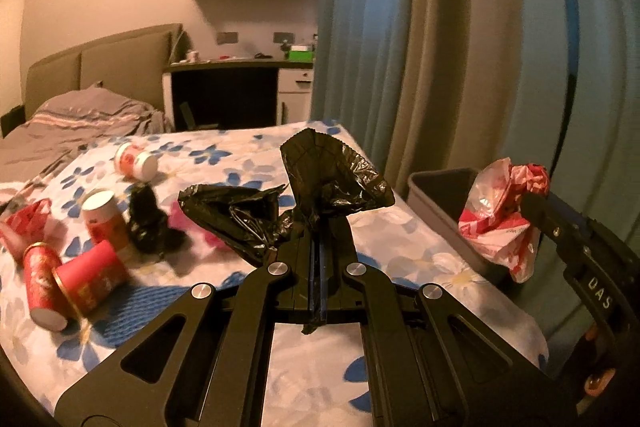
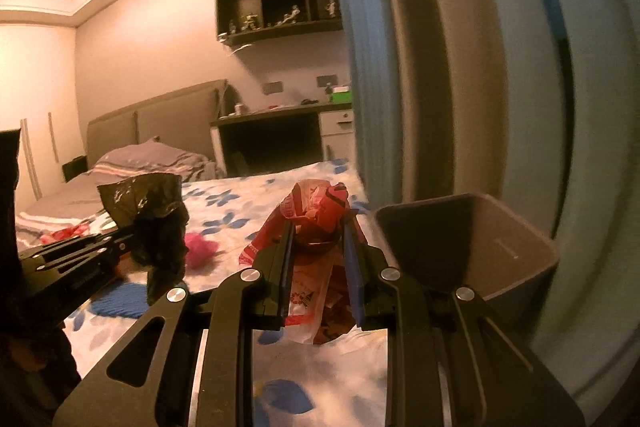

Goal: Collect trash
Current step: 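Carry the black bag and the wrapper in both tools to the wastebasket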

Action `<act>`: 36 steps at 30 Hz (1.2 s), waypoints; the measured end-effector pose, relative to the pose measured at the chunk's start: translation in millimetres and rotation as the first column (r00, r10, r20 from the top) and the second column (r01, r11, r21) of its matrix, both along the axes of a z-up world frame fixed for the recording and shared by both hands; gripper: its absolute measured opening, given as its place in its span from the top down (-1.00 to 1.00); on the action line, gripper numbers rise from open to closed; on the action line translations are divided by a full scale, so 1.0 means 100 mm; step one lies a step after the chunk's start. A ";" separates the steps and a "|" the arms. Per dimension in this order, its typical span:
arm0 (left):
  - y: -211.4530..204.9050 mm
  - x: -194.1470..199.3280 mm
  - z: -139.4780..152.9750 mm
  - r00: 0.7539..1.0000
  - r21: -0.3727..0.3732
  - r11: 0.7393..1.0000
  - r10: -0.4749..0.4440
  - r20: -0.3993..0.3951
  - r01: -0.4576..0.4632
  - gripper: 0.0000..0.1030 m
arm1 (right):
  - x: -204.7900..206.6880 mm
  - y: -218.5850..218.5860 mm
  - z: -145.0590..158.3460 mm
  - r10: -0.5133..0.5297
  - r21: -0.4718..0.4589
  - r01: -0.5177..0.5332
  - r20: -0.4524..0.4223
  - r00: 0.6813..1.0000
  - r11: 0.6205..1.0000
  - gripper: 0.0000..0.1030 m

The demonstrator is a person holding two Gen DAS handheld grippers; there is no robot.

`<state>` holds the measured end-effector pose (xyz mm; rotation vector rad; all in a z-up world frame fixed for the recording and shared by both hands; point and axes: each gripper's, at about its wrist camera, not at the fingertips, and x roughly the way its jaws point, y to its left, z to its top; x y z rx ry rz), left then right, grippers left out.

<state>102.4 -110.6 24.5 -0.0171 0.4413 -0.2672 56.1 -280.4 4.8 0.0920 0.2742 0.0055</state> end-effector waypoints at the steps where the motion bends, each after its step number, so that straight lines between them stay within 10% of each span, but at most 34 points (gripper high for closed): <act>1: -0.05 0.02 0.01 1.000 0.001 1.000 -0.010 0.002 0.010 0.99 | 0.00 -0.05 0.01 -0.016 0.000 0.016 0.005 1.000 1.000 0.53; 36: -1.84 1.04 -0.14 0.930 -0.093 0.925 -0.367 0.019 0.367 0.99 | 0.58 -1.27 -0.12 -0.310 -0.010 0.310 0.001 0.951 0.951 0.52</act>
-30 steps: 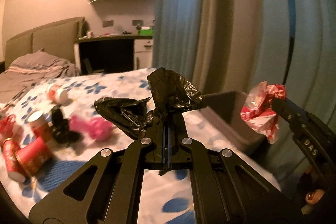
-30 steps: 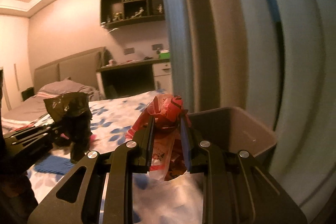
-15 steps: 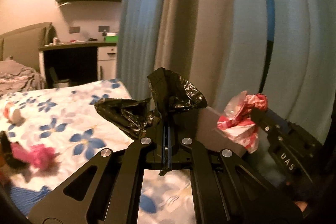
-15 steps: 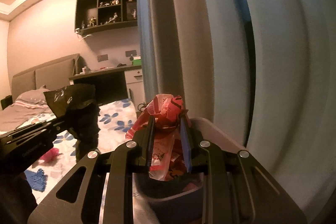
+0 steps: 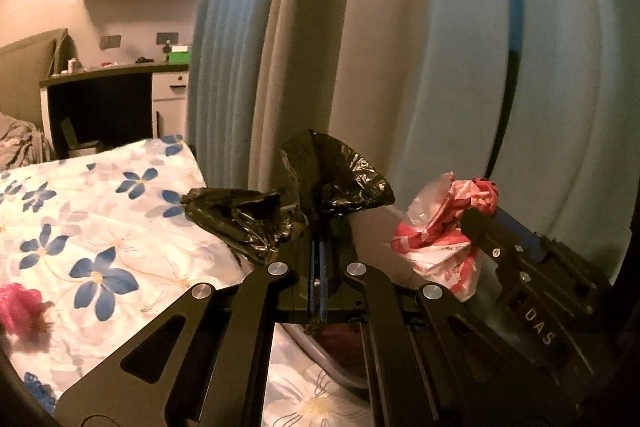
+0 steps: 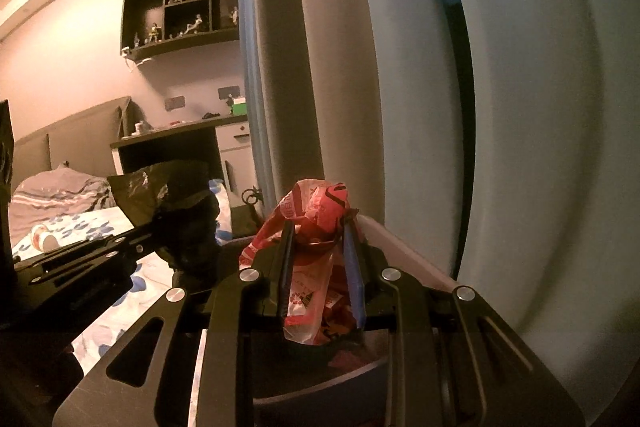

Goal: Collect trash
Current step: 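Carry the black bag and the wrapper in both tools to the wastebasket, then open both tools over the wastebasket to drop the black bag and wrapper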

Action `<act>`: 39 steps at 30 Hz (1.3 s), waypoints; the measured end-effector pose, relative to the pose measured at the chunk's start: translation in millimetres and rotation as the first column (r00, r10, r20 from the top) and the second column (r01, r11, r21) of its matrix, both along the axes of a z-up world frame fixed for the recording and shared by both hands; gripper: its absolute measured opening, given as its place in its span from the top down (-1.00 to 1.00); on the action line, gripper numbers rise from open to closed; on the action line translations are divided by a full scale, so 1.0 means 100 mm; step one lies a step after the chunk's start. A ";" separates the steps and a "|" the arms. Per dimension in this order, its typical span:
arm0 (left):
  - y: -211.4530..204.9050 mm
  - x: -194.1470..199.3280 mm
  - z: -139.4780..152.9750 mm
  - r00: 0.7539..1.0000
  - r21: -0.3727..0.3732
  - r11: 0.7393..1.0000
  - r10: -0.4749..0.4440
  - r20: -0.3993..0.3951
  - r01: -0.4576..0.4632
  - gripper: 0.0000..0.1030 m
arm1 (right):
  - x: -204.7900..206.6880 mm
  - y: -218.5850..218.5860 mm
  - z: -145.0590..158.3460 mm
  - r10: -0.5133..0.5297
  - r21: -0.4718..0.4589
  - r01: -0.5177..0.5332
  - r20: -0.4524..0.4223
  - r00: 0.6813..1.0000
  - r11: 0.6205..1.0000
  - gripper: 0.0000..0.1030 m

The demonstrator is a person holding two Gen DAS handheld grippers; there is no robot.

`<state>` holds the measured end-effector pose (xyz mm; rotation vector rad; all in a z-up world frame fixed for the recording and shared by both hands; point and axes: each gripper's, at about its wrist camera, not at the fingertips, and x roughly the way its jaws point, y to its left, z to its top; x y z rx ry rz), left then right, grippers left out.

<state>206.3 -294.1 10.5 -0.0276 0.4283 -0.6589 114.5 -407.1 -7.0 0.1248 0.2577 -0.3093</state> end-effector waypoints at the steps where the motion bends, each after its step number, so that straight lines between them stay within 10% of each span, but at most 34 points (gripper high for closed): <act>1: -0.02 0.02 -0.01 1.000 -0.001 1.000 -0.004 -0.003 0.004 0.99 | 0.01 -0.01 -0.01 -0.002 0.001 0.002 -0.002 1.000 1.000 0.52; 21: -0.21 0.23 -0.20 0.990 -0.027 0.993 -0.117 -0.077 0.115 0.98 | 0.24 -0.06 -0.06 -0.008 0.015 0.008 -0.025 1.000 1.000 0.47; 32: -0.04 0.23 -0.26 0.992 -0.063 0.996 -0.076 -0.099 0.070 -0.45 | 0.19 -0.13 -0.07 -0.019 0.025 0.020 -0.019 1.000 1.000 0.21; 39: 0.27 0.12 -0.17 0.995 -0.065 0.996 0.047 -0.084 -0.053 -0.77 | 0.06 -0.08 0.01 -0.021 0.023 0.021 0.006 1.000 1.000 -0.05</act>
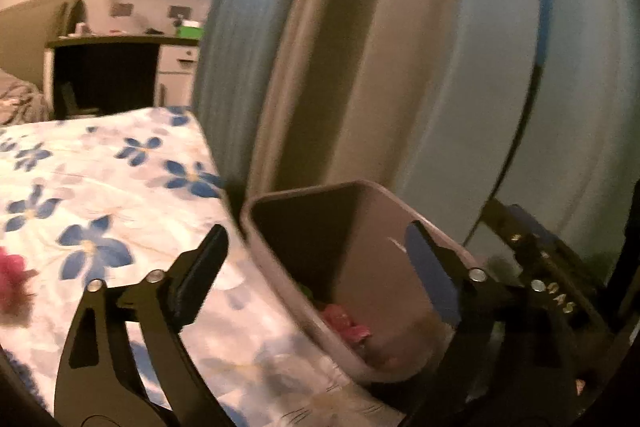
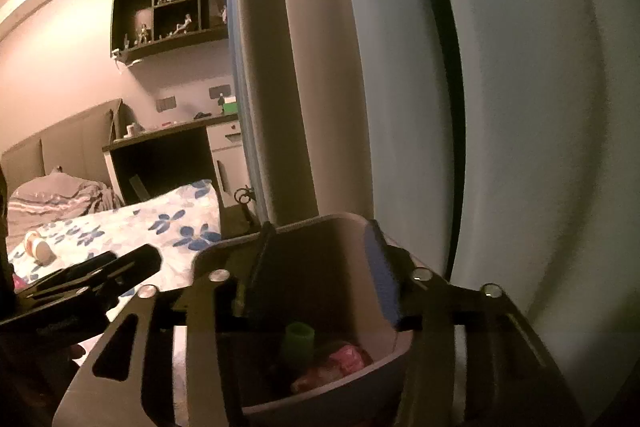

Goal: Collect trash
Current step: 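Open both tools over the wastebasket to drop the black bag and wrapper, then move both open tools back over the red cups on the bed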

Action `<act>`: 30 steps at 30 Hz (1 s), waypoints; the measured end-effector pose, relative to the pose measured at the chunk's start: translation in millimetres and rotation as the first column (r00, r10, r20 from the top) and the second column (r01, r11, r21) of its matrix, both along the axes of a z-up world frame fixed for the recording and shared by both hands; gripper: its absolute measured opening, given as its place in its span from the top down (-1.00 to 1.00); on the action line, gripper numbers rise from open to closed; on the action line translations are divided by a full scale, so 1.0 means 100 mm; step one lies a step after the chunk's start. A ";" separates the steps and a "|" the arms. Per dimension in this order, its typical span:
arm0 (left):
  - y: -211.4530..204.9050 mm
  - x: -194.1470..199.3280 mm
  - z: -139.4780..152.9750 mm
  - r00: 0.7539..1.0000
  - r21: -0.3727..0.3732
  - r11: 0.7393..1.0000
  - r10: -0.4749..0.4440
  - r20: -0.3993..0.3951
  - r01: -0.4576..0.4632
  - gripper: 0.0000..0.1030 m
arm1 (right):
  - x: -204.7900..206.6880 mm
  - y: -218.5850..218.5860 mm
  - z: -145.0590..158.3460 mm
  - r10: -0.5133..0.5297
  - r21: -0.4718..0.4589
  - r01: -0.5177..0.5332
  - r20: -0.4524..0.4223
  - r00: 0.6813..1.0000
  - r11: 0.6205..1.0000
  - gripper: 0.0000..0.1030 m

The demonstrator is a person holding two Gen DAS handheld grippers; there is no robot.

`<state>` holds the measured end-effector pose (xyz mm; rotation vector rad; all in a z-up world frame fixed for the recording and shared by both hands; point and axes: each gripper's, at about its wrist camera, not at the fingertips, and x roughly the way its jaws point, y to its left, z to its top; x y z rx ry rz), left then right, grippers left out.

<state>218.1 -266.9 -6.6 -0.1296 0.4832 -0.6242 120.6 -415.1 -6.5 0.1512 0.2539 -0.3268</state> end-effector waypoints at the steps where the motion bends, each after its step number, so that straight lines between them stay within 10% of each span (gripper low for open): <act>1: 0.04 -0.03 0.01 1.000 0.005 1.000 0.017 0.004 -0.017 -0.80 | -0.03 0.01 0.01 -0.003 0.000 0.003 0.006 1.000 1.000 -0.17; 8: 0.53 -0.31 0.10 0.979 0.037 0.980 0.195 0.053 -0.197 -0.87 | -0.29 0.15 0.08 -0.008 0.015 0.007 0.045 0.999 1.000 -0.67; 30: 2.38 -1.21 0.21 0.798 0.084 0.794 0.595 0.095 -0.602 -0.87 | -0.49 1.49 0.16 0.265 -0.029 -0.264 0.046 0.963 0.964 -0.70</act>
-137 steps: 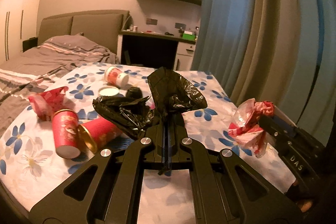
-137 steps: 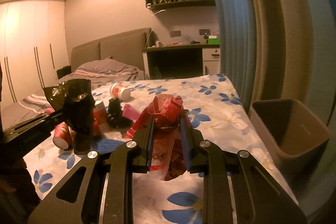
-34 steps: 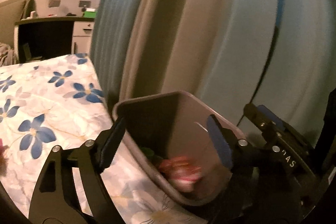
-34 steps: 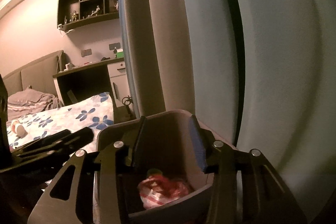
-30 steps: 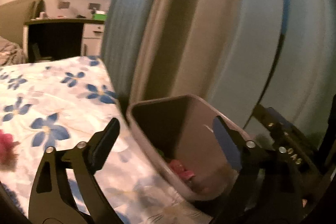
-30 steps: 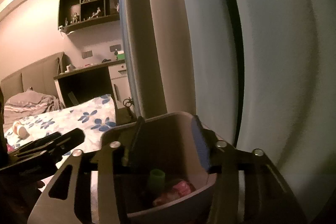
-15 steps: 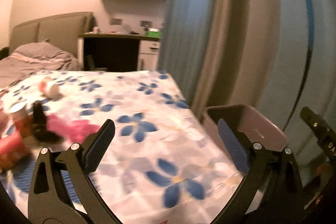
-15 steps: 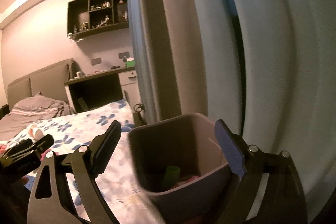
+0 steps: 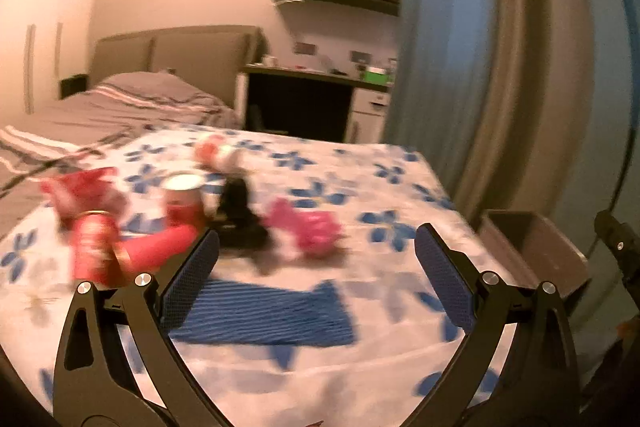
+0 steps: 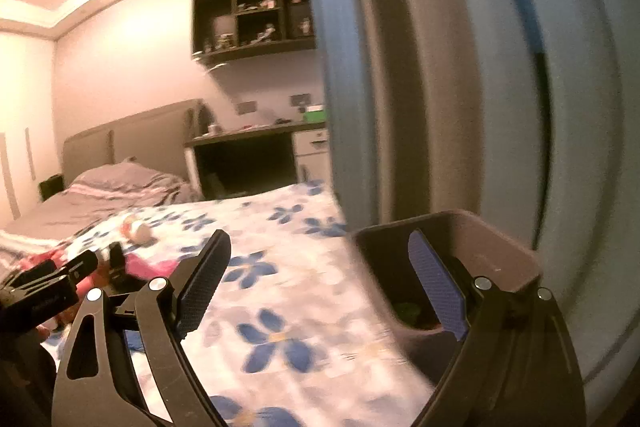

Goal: Collect trash
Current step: 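Move both open tools back over the red cups on the bed, then grasp the tipped red cup with the right tool while the left tool grasps the upright red cup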

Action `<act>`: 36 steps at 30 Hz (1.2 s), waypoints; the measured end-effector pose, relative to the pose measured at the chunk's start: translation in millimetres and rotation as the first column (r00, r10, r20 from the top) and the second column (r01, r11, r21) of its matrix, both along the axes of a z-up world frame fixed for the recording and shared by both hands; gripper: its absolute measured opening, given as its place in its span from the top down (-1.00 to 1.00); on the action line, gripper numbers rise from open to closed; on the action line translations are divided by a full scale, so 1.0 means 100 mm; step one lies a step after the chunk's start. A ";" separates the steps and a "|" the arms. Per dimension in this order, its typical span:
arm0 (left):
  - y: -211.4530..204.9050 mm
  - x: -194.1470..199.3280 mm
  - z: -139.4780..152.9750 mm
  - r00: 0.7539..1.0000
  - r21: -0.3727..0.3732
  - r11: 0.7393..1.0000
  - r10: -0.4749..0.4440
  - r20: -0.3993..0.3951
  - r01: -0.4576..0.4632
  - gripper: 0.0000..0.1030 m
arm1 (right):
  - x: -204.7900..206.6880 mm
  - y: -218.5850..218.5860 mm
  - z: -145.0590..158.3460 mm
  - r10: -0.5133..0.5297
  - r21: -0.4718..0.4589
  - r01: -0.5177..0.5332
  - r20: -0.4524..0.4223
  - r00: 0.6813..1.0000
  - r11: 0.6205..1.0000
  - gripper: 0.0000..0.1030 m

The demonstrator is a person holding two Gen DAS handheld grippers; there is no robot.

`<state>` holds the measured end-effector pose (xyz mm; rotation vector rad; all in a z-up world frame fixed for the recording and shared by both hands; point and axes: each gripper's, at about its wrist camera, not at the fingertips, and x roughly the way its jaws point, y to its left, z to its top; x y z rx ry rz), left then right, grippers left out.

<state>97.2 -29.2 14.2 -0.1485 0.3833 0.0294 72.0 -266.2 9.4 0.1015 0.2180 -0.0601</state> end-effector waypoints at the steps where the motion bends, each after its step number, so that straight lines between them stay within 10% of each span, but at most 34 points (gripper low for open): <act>1: 0.10 -0.04 -0.01 1.000 0.003 1.000 0.022 0.001 -0.022 -0.87 | 0.02 0.08 -0.01 0.018 0.004 -0.018 -0.005 1.000 1.000 -0.70; 17: 1.30 -0.51 -0.20 0.962 -0.010 0.962 0.271 -0.027 -0.272 -0.87 | 0.13 1.47 -0.13 0.289 -0.038 -0.292 -0.071 0.955 0.956 -0.65; 36: 2.13 -0.79 -0.22 0.902 -0.057 0.900 0.432 -0.010 -0.432 -0.87 | 0.55 3.07 -0.55 0.480 -0.154 -0.548 -0.330 0.813 0.822 -0.22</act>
